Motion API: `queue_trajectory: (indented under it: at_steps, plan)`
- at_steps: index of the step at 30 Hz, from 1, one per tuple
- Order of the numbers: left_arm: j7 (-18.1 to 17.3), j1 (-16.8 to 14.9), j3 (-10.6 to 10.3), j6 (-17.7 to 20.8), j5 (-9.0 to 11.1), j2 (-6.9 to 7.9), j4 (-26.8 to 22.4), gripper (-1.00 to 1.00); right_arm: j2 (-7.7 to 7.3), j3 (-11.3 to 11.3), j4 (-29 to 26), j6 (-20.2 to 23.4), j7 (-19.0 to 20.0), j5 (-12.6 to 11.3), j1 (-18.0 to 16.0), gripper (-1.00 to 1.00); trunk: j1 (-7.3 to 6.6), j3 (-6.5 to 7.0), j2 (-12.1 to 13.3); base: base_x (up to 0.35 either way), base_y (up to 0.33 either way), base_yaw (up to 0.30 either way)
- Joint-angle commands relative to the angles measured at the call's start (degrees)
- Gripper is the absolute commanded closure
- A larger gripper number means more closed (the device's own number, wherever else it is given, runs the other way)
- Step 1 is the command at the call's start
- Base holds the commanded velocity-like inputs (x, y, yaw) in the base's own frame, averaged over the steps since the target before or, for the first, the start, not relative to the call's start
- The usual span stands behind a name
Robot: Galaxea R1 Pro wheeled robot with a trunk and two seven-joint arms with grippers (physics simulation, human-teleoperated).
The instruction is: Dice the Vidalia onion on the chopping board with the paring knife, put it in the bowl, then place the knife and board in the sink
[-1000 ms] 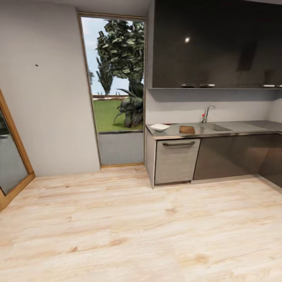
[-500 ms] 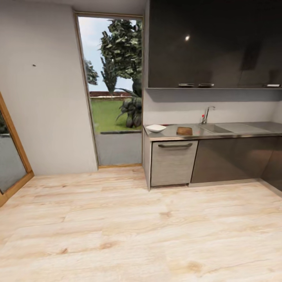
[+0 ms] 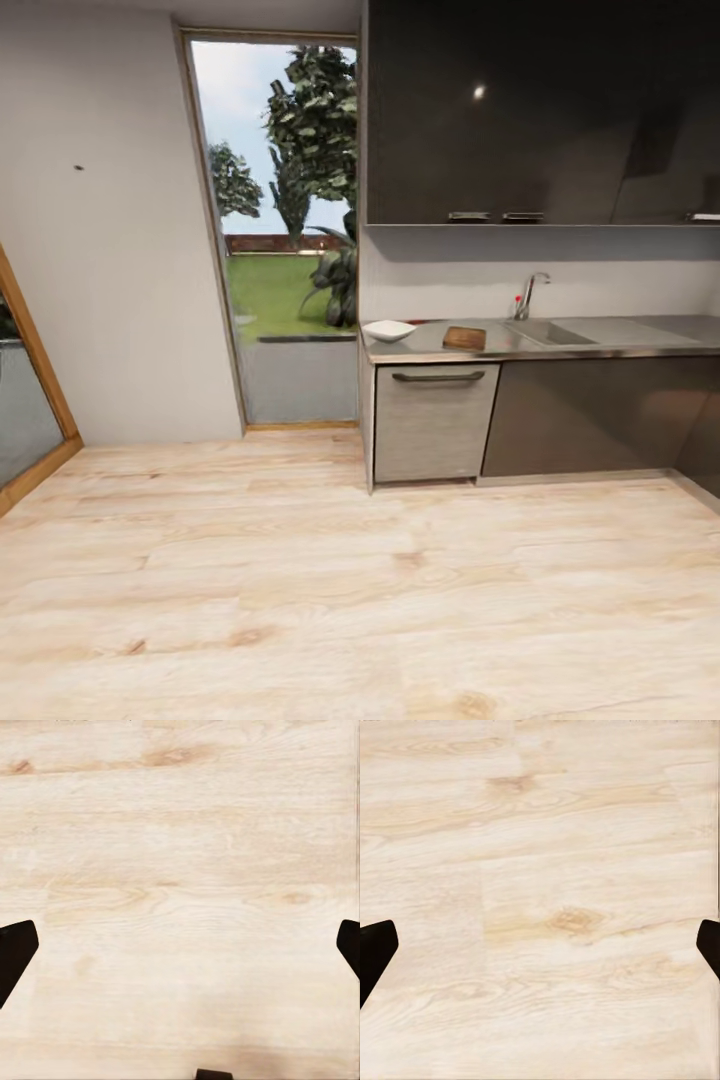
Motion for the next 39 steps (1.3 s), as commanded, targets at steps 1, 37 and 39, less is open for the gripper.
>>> queue_trajectory:
  at_steps: [1,37,39]
  plan:
    - [0.1,0.0,0.0,-0.1,0.1,-0.01,-0.1,-1.0,0.0,0.1,0.0,-0.1,-0.2,0.0,0.0,-1.0,0.01,-0.04,0.0,0.142,-0.322,0.072]
    - [0.1,0.0,0.0,0.0,0.0,-0.01,0.0,-1.0,0.09,0.1,0.0,-0.1,-0.1,0.0,0.0,-1.0,0.01,-0.04,0.0,0.209,-0.274,0.013]
    - [0.1,0.0,0.0,0.0,0.0,-0.01,0.0,-1.0,0.09,0.1,0.0,-0.1,-0.1,0.0,0.0,-1.0,0.01,-0.04,0.0,0.228,-0.258,0.0]
